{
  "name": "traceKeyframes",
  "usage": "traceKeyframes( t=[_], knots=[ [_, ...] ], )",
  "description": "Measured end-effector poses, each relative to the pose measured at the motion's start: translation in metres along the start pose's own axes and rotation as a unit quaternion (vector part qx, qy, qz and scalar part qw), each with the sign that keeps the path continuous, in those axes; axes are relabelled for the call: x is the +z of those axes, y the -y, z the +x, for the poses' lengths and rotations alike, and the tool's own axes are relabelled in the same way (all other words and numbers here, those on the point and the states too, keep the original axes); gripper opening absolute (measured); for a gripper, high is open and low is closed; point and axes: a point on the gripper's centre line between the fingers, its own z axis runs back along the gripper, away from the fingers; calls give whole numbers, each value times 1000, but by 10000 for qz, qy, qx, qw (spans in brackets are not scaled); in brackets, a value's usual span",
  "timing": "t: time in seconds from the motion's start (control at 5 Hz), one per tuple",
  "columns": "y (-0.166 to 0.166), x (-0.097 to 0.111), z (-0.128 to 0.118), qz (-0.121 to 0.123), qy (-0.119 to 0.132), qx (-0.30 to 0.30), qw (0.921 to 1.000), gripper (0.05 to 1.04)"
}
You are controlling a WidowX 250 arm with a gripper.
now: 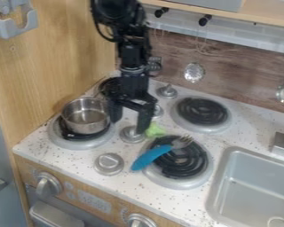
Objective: Mover la olla de plata al lado derecho arriba de la ornilla
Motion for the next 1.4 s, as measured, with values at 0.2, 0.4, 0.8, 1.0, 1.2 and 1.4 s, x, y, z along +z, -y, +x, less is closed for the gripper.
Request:
traceKeyframes(
  t=[0.2,0.4,0.8,1.0,1.2,1.4],
  knots=[
    [-19,3,0,134,67,66,9999,998],
    [-39,4,-5,359,51,185,9992,998],
    [-52,-3,-3,670,-5,261,9974,998],
    [-56,-14,1,703,-78,341,9969,998],
    [-55,-26,4,627,-111,387,9972,998],
    [-51,-31,9,535,-37,404,9977,995]
  ],
)
